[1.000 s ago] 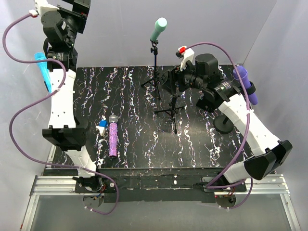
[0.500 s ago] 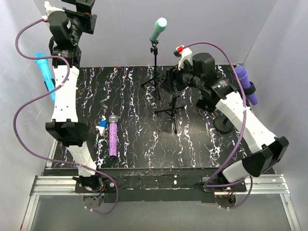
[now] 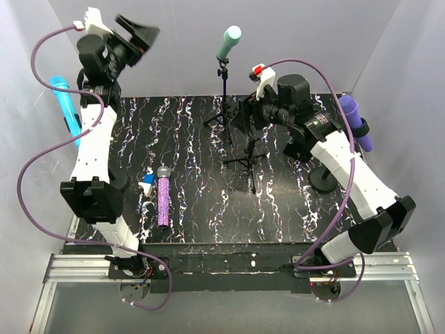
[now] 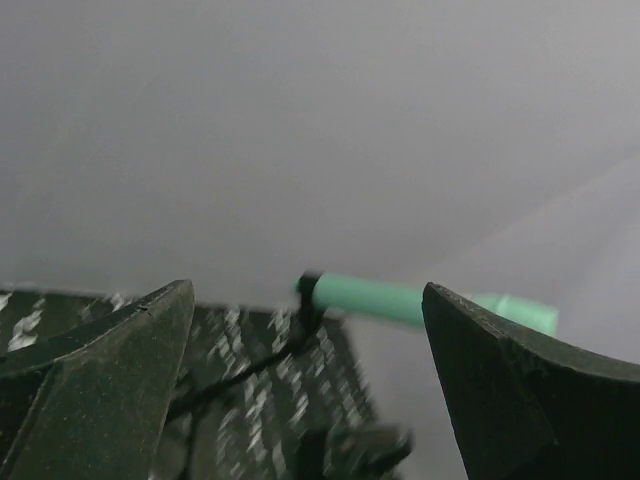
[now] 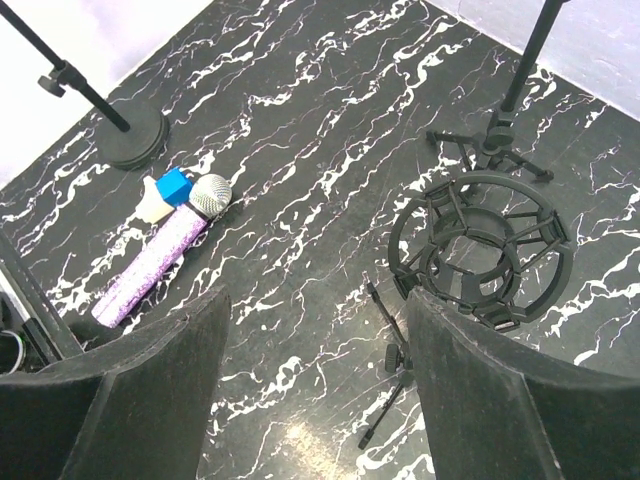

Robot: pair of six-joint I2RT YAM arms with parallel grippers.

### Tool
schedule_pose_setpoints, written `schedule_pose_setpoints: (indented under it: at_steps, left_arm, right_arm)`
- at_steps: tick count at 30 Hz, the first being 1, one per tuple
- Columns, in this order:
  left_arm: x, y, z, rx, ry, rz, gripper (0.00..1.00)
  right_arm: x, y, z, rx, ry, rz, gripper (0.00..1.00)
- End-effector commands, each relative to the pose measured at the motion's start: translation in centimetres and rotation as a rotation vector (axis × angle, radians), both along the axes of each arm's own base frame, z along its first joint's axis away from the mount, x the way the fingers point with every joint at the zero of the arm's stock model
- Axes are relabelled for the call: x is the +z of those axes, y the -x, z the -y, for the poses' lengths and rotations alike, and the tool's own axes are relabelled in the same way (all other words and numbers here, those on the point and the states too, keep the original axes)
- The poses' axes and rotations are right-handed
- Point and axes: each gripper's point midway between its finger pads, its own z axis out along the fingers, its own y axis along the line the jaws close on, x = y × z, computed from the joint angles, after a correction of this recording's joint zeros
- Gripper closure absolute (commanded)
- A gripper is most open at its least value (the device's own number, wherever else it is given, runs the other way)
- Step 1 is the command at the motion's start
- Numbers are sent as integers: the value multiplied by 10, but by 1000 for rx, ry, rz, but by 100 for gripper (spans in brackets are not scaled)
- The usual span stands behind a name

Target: Remove the microphone from the stand

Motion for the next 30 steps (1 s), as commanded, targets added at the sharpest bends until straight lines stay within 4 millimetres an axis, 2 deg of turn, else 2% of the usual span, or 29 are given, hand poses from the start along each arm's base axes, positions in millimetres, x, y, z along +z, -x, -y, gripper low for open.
schedule_pose_setpoints:
  at_steps: [1,4,7,9,12,14,19,22,27,28,29,30]
  left_arm:
    - [-68,54,25,-202,-458,33,2]
    - [-115,100,34,-306,-571,-9,2]
    - [-145,141,50,-438,-628,-59,2]
    - [-176,165,57,-516,-691,-133,2]
    - [-217,190,57,-572,-828,-187,2]
    - [-232,202,55,-586,-857,-216,2]
    - [-254,207,51,-578,-804,-309,2]
    - [-259,204,54,-607,-750,-314,2]
    - [-252,172,40,-482,-475,-448,2]
    - [-251,170,41,-487,-441,-452,2]
    - [-250,164,31,-461,-413,-458,2]
    - [-250,162,29,-456,-409,-456,2]
  right_arm:
    - [14,14,5,53,13,42,22]
    - [0,23,8,72,52,-17,23]
    - [-16,27,14,67,103,-71,23]
    - [-29,24,20,67,170,-67,23]
    - [-50,14,28,49,257,-55,23]
    - [-63,3,33,29,313,-36,22]
    - [-80,-28,43,-80,413,-28,21]
    - [-89,-35,48,-137,426,-47,21]
    - [-112,-44,47,-214,411,-98,22]
    - [-113,-46,46,-223,401,-105,23]
    - [-116,-49,44,-232,395,-109,24]
    - [-118,-51,42,-234,384,-114,26]
